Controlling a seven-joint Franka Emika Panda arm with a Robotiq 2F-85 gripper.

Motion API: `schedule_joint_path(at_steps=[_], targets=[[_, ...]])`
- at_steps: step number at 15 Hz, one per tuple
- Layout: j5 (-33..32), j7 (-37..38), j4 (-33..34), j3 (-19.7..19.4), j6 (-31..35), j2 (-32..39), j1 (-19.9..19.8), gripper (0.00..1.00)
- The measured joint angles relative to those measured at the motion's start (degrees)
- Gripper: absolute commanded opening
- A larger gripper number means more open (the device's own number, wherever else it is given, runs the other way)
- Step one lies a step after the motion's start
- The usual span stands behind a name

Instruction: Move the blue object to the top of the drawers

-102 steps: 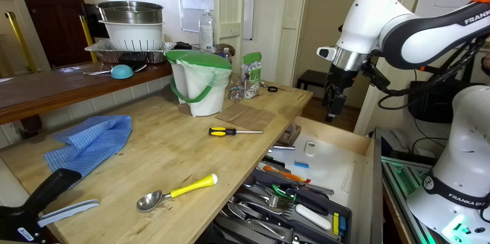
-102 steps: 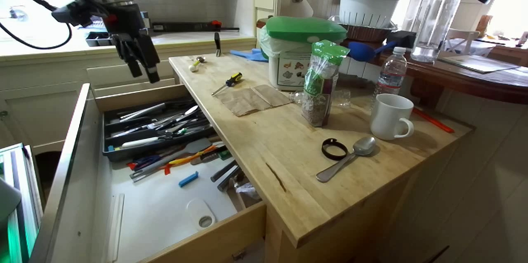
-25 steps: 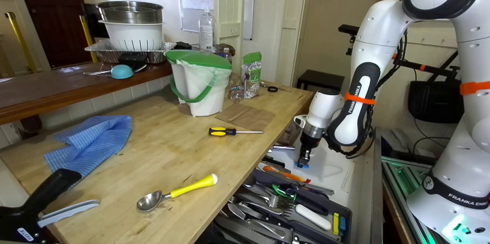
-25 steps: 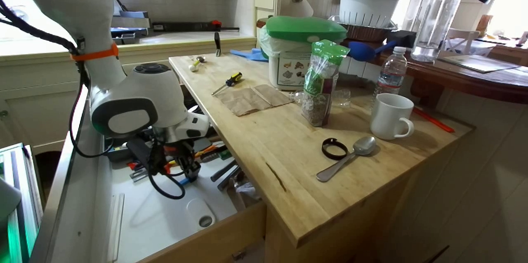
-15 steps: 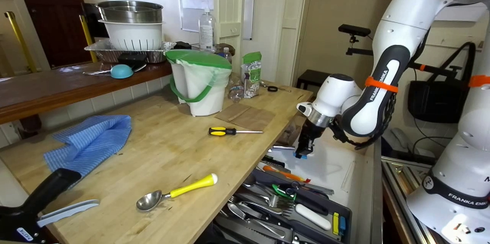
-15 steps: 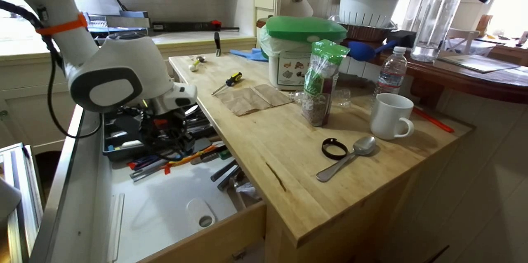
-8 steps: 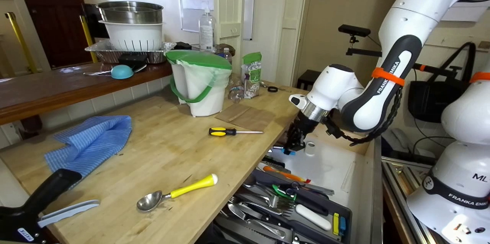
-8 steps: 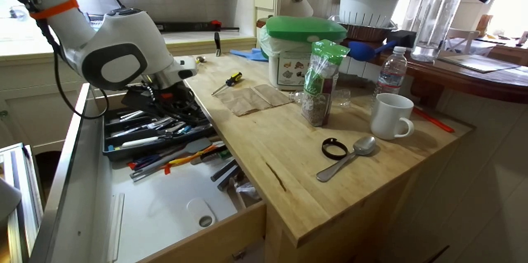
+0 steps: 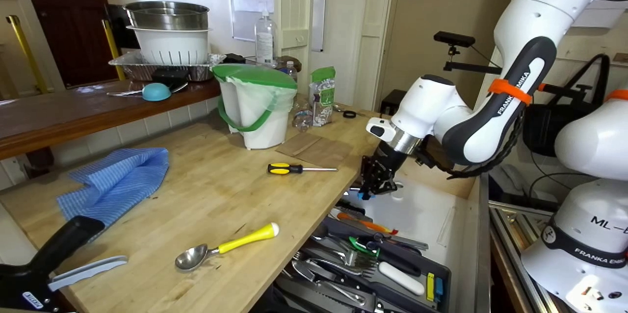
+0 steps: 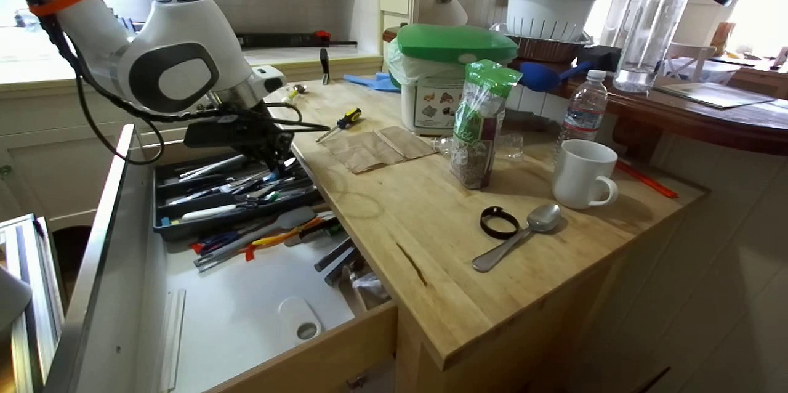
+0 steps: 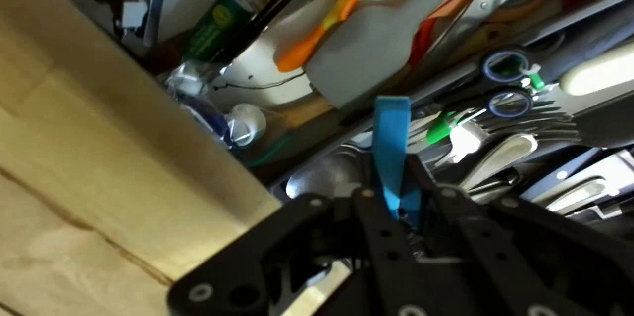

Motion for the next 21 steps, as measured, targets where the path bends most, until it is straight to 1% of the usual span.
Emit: schedule_joint_path(at_steps=[4,6,9,11,14,15,16,17,19,20,21], targets=[[-3.28,-7.26,1.83,9.65,-0.91,2.38,-11.69,0.04],[-4.39,-9.72,2.73,15.68,-5.03,5.92,-18.48,0.04],[-4.78,-11.61,5.01,26.28,-13.28,12.65,-29.96,0.04],[-4.67,-11.11,7.06,33.42,-19.92,17.21,-37.66,0.04],[-6.25,-3.53,10.77,42.56,-27.14,23.06,-48.04,0.04],[-7.15,-0.65,12.30,45.23,-29.46,24.79,-50.95,0.17],[-8.25,2.02,13.97,47.30,-31.53,26.26,-53.23,0.17],[-9.03,3.73,15.33,48.53,-32.96,27.32,-54.63,0.17],[-9.41,5.00,16.25,49.19,-33.99,28.49,-55.14,0.17],[-9.47,5.29,16.18,49.24,-33.99,28.46,-55.05,0.04],[-9.53,5.61,16.08,49.31,-33.99,28.37,-54.95,0.04]])
